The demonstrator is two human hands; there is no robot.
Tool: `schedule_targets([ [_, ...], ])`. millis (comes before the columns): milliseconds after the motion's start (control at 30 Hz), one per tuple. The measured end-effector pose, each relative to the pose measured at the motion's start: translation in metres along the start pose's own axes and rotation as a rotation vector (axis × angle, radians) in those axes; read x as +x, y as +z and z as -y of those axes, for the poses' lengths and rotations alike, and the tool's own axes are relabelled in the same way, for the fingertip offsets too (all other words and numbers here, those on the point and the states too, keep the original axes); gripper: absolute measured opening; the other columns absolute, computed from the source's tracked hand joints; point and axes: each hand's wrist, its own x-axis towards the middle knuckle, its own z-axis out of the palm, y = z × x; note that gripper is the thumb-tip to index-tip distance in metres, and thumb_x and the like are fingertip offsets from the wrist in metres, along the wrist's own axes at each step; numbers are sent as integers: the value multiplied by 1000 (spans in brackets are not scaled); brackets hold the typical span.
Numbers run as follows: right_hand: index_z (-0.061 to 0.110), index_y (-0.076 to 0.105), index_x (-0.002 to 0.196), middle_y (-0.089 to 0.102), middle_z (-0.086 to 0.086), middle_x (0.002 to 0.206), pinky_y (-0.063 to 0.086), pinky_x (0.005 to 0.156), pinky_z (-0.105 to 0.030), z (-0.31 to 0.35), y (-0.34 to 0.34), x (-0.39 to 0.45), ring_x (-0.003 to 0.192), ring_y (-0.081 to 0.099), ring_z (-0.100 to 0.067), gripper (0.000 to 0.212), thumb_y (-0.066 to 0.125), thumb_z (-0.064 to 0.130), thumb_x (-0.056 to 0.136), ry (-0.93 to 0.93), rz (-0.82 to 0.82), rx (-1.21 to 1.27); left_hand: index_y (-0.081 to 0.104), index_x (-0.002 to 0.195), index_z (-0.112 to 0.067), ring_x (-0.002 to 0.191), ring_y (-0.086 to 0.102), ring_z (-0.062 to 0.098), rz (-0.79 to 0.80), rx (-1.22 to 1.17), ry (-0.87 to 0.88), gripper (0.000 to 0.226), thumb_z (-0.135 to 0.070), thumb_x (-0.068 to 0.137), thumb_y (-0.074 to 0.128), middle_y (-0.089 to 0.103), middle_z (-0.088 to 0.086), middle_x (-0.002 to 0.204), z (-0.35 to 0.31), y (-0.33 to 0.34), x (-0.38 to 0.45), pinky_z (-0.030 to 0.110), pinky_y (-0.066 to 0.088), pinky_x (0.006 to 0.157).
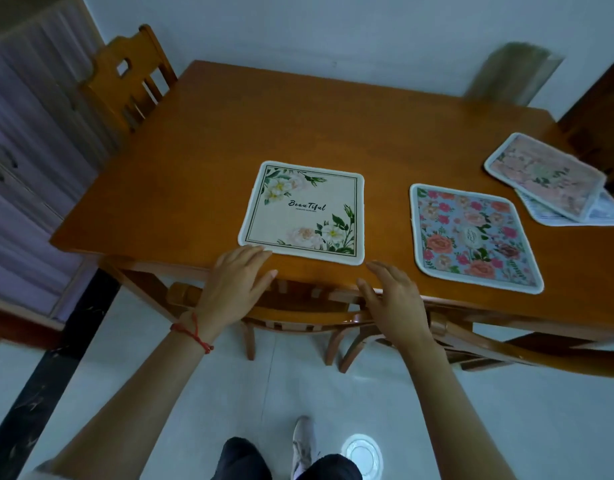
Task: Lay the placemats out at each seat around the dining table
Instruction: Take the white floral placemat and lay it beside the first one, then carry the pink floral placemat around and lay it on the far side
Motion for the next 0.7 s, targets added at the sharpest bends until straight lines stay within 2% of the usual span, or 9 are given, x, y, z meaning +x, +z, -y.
schedule_targets([
  [167,2,60,116,62,-15,117,46,90,-44,11,6,-41,108,57,-33,35,60,22,88,-5,-124,-38,49,130,-10,130,41,26,6,-11,65,71,-53,85,16,50,10,136,-1,-1,-30,42,29,105],
  [300,5,63,111,65,-13,112,51,83,-47,19,17,-85,101,61,-33,31,58,24,87,29,-196,-29,50,129,-9,129,42,28,18,5,160,68,-51,87,18,52,11,135,-3,1,-58,43,30,104],
  [533,8,62,115,63,-12,119,45,95,-46,22,19,-170,111,57,-31,31,60,23,88,177,-240,-84,50,130,-10,129,42,27,63,34,282,65,-49,88,19,52,10,135,-24,8,-94,42,29,106],
  [700,8,63,113,65,-12,114,45,93,-44,5,14,-227,105,61,-31,34,58,27,86,290,-313,-131,56,123,-7,122,50,30,124,70,432,60,-44,89,24,58,12,128,-62,21,-111,46,36,101],
])
